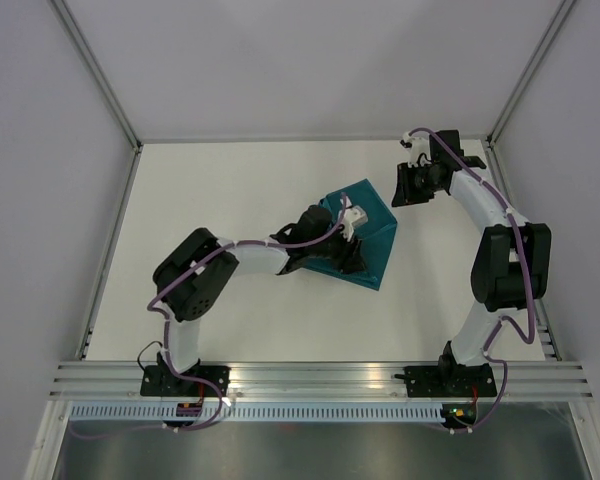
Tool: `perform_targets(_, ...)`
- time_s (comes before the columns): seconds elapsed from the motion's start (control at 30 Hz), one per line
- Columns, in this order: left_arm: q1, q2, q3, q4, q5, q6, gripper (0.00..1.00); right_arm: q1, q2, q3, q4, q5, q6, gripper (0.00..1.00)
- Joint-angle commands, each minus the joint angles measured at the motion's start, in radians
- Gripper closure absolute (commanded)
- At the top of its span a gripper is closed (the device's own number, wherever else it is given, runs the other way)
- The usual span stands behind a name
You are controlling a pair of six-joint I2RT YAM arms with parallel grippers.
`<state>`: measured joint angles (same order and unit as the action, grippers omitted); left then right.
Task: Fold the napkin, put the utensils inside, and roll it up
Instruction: Fold the napkin
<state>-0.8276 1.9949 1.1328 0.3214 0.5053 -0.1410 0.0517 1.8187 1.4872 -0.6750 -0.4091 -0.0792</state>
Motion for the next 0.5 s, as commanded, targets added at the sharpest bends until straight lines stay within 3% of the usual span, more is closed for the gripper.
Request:
perform_targets(0.0,0.068,-0.178,-0.053,0.146,-0.161,-0.1,0.48,0.005,-0.002,-0.028,-0.018,0.053,-0.013,0.68)
perform_targets(0.23,0.215,-0.286,-0.142,0.026,-0.488,-0.241,0.5,0.005,0.028,-0.142,0.025,0.102,-0.04,0.69)
perform_targets(0.47,0.3,-0.242,-0.143,-0.122,-0.586,-0.354,0.7,0.011,0.07,-0.157,0.025,0.128,-0.047,0.7)
